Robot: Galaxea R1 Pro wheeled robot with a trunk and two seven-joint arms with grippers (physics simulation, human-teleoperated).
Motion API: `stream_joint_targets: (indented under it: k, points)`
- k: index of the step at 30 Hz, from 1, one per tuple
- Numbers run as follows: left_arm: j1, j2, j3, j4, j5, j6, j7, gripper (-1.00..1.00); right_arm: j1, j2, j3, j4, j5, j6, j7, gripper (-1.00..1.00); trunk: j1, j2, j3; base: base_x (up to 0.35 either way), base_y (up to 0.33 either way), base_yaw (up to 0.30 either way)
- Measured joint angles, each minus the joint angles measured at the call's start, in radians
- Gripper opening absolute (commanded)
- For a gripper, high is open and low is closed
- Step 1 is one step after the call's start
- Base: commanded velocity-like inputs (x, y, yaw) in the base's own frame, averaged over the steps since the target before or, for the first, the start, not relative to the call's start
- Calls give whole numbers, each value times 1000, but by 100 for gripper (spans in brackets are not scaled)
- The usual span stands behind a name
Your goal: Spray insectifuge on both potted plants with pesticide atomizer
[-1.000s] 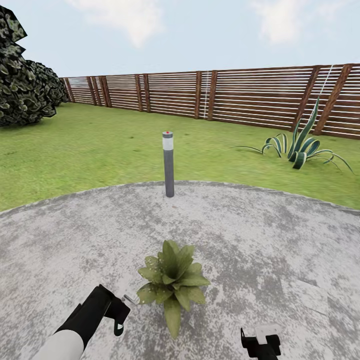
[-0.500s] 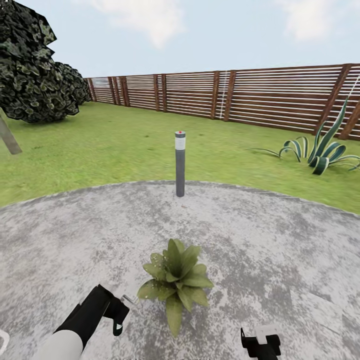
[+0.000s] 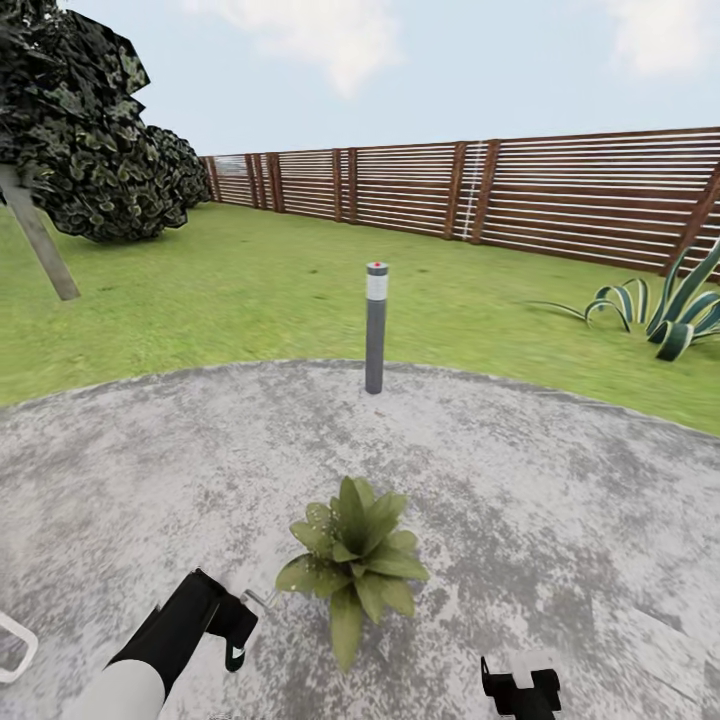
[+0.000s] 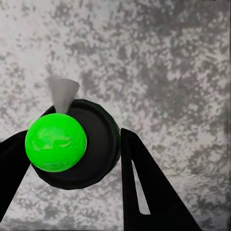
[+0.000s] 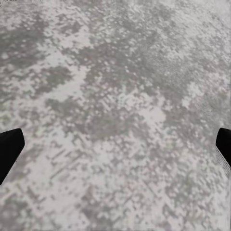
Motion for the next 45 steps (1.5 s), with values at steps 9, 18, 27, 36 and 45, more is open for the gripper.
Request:
stream_joint_targets:
  k: [9, 18, 27, 36, 45]
  points:
    - [0, 2, 2, -32, 0, 1, 0, -100, 0, 0, 0, 0, 0, 0, 0, 100, 0, 0, 0, 0, -273, 275]
    - [-54, 26, -11, -25, -14, 2, -180, -100, 0, -6, 0, -1, 1, 1, 1, 100, 0, 0, 0, 0, -38, 96]
    - [-63, 78, -1, -3, -2, 2, 51, -100, 0, -9, 2, 1, 8, 1, 4, 100, 0, 0, 0, 0, 0, 0]
    - [-59, 25, -3, 145, 34, -7, 216, -100, 0, -7, 2, 0, 8, 1, 4, 100, 0, 0, 0, 0, 0, 0]
    - [-60, 30, 20, 139, 176, -13, 239, -100, 0, -9, -1, -4, 2, 1, 0, 100, 0, 0, 0, 0, 0, 22]
